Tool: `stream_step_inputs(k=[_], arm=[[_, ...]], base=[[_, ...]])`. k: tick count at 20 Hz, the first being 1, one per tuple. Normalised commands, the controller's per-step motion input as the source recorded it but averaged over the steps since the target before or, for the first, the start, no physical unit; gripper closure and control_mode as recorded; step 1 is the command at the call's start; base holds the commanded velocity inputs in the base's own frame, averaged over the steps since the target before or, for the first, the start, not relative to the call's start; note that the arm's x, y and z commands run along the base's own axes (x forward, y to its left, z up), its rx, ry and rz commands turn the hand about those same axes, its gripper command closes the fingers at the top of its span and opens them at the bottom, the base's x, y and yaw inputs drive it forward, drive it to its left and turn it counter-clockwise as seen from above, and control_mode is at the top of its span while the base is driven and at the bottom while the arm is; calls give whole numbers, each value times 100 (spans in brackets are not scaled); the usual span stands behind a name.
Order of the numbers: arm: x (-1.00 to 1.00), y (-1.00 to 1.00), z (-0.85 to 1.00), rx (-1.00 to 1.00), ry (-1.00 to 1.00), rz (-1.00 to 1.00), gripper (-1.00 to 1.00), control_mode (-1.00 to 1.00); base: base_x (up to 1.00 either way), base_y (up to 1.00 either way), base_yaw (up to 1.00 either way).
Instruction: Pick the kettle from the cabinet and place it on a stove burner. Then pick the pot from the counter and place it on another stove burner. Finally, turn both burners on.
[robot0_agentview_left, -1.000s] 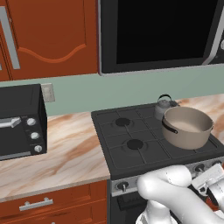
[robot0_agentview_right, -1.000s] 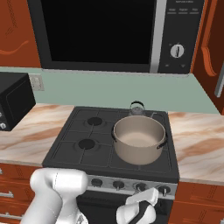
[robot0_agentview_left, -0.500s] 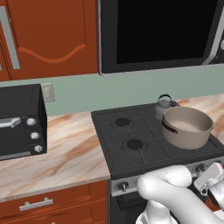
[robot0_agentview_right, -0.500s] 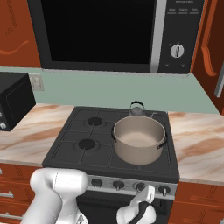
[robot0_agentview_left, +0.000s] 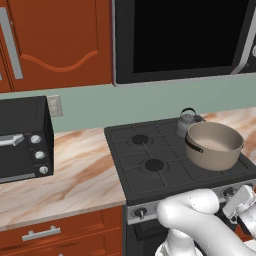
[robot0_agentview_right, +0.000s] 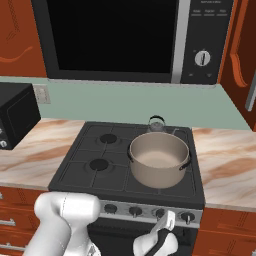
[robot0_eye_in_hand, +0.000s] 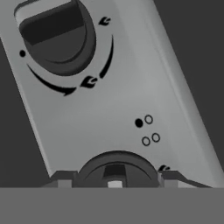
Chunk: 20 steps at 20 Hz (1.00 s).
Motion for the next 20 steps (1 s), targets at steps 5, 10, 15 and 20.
stream_step_inputs(k=[5,10,15,20], arm=[[-12,-4,0,1,-2,0,-100,-100],[-26,-16,0,0,-4,0,-100,-100],[-38,-16,0,0,-6,0,-100,-100],[-51,-9,10,0,-6,0,-100,-100]], base=[[0,0,0],[0,0,0],[0,0,0],[0,0,0]])
